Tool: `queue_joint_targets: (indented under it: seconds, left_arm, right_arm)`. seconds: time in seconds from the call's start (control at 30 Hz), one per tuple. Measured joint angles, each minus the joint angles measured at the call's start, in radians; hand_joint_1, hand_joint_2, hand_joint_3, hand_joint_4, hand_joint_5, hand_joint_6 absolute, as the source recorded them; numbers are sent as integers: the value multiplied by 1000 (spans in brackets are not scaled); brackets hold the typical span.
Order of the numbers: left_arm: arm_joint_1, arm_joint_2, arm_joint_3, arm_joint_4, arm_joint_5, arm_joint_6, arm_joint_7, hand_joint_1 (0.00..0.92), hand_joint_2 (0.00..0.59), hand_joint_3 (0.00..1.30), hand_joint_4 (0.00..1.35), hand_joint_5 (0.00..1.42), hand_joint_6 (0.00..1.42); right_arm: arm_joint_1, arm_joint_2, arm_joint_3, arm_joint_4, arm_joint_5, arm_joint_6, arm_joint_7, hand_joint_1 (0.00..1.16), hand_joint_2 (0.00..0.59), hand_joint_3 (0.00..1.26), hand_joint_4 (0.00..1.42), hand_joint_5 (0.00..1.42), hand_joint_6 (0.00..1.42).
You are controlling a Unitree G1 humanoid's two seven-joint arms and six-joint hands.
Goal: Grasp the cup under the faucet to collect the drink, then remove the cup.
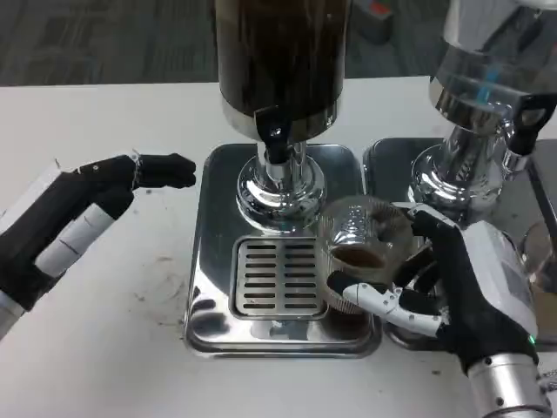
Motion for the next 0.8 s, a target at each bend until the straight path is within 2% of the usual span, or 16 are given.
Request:
queue_joint_targets:
  seconds: [0.2,0.37,0.53,0.63,0.8]
  left_arm:
    - [31,23,-2,-22,30,-58,1,0,115,387,337,300,228]
    - [56,50,-2,-24,39,-112,6,0,120,327,240,237,211]
    - [80,85,2,-31,113,-227,61,0,102,237,101,123,152]
    - [101,114,5,-33,201,-324,112,0,101,221,83,96,142]
    - [126,158,6,-26,271,-398,172,0,100,218,82,94,141]
  right_arm:
    - [29,0,-13,-48,0,9,17,752,222,586,627,804,887]
    - [49,-1,-22,-82,0,15,33,754,222,586,627,804,889]
    - [66,-1,-28,-113,0,17,48,757,223,586,627,804,890]
    - [68,-1,-37,-119,0,18,60,761,224,586,627,804,890]
    - [74,-1,-43,-139,0,20,80,765,225,586,627,804,890]
